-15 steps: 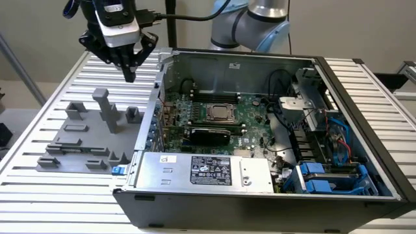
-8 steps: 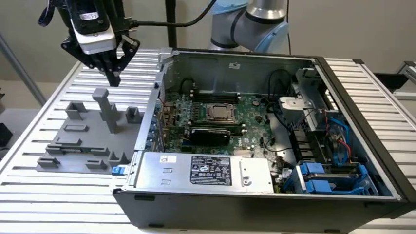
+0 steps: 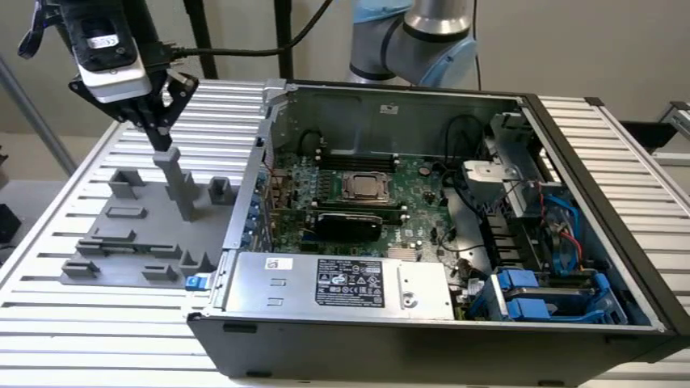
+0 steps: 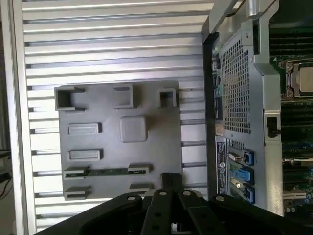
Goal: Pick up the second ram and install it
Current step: 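Reach for the second ram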
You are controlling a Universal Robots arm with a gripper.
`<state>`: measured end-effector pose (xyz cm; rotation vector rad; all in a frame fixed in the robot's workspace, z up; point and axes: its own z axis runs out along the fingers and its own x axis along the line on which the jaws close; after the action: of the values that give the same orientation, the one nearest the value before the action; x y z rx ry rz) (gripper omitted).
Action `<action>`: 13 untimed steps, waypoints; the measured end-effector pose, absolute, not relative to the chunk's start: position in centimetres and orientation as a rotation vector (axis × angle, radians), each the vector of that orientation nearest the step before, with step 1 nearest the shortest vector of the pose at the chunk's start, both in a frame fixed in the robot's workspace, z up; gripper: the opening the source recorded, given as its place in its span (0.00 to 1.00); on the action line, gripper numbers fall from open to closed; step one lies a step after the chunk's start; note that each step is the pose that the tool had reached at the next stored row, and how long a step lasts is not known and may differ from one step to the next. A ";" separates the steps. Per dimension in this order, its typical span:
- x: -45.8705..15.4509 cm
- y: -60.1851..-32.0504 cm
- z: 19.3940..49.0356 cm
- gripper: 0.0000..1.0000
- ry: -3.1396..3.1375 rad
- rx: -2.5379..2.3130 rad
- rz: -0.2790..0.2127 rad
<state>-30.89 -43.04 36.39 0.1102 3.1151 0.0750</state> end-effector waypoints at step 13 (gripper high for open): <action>-36.8 -43.2 34.1 0.00 3.115 0.110 0.075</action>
<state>-36.80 -43.21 34.11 0.1102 3.1152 0.0749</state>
